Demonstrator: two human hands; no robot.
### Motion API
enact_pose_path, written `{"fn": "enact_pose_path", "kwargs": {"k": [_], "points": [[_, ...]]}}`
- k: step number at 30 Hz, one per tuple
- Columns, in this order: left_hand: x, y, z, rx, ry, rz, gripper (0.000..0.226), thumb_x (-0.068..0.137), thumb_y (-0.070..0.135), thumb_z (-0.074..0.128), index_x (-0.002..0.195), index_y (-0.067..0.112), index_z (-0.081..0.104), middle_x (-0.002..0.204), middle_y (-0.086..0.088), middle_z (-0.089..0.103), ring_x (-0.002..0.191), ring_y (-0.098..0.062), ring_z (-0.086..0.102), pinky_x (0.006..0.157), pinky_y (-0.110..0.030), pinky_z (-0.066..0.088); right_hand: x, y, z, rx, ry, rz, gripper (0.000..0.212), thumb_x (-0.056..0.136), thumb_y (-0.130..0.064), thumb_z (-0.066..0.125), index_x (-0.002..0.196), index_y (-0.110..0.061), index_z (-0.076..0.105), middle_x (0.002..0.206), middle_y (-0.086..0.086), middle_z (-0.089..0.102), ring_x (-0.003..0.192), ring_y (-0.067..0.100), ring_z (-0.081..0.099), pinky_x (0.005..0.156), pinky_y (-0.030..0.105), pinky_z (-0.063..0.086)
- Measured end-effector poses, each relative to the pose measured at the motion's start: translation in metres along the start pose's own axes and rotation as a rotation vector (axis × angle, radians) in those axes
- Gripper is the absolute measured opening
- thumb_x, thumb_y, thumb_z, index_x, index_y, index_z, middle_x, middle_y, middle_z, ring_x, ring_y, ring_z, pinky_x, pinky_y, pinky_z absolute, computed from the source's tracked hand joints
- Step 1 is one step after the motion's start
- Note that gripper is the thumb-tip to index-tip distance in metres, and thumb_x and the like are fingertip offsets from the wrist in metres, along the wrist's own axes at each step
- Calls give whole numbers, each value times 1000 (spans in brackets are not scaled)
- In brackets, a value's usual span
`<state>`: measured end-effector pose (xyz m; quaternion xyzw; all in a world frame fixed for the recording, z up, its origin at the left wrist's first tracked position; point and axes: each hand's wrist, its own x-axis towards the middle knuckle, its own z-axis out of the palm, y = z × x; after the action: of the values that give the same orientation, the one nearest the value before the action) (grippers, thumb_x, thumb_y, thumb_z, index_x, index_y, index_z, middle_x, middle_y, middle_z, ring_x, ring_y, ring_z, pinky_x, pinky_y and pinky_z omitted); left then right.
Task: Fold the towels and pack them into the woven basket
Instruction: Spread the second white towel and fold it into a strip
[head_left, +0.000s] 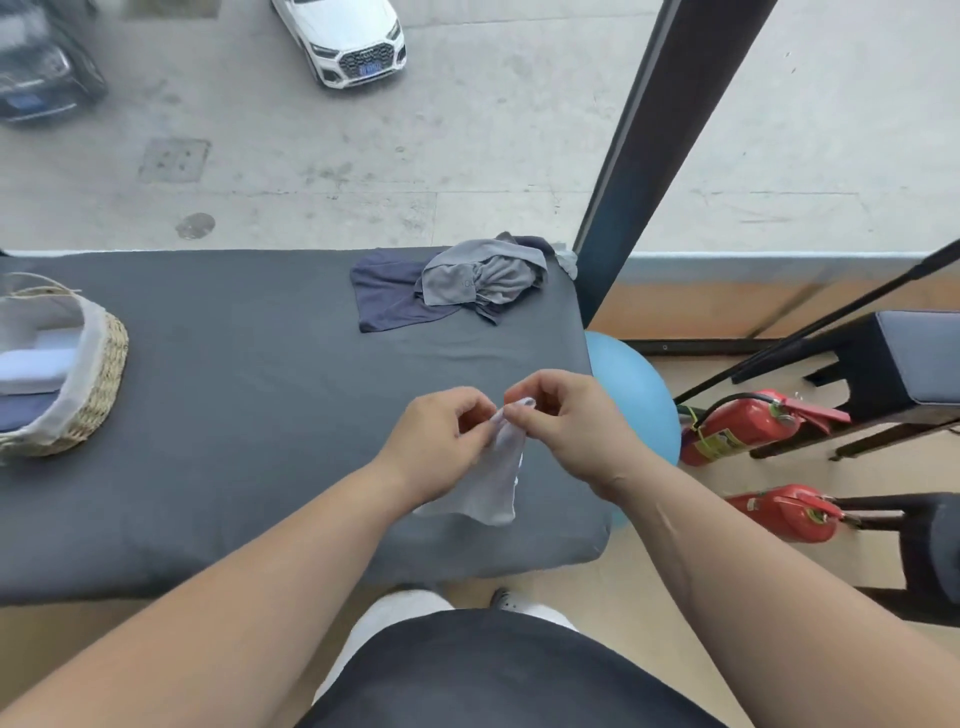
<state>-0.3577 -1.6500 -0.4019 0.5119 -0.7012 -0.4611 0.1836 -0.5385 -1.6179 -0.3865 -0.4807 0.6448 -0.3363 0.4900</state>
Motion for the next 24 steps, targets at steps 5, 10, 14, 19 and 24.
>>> {"fn": "enact_pose_path", "kwargs": {"k": [5,10,14,19,24], "points": [[-29,12,20,-20,31,-30,15,98,14,53,87,22,59,80,5,62,72,-14,52,73,-34,47,-32,28,-24,-167,-26,-74,22,88,-12,66,103,-29,68,71,-8,54,62,4,48,61,14,41],[-59,31,28,-26,69,-55,15,101,11,42,91,18,52,76,8,54,68,-8,44,65,-27,38,-53,48,-23,-449,-54,-131,12,94,-23,62,84,-24,69,82,-13,62,78,4,54,66,19,37],[-75,34,18,200,26,-41,7,92,15,52,93,22,50,77,5,55,67,-9,46,60,-26,37,-62,59,-30,-532,-164,-146,8,93,-23,63,88,-30,61,87,-16,65,85,9,60,74,27,48],[-91,22,10,251,104,-21,14,87,11,56,92,24,54,69,6,54,63,-10,47,58,-27,38,-63,73,-28,-623,-246,-128,14,97,-29,60,85,-25,65,80,-11,65,76,4,56,68,27,43],[-100,-1,-5,189,212,0,5,93,24,63,90,26,59,68,8,55,62,-10,49,59,-24,39,-67,75,-12,-519,-205,-119,25,104,-32,49,83,-19,55,77,-2,60,73,14,52,66,31,40]]}}
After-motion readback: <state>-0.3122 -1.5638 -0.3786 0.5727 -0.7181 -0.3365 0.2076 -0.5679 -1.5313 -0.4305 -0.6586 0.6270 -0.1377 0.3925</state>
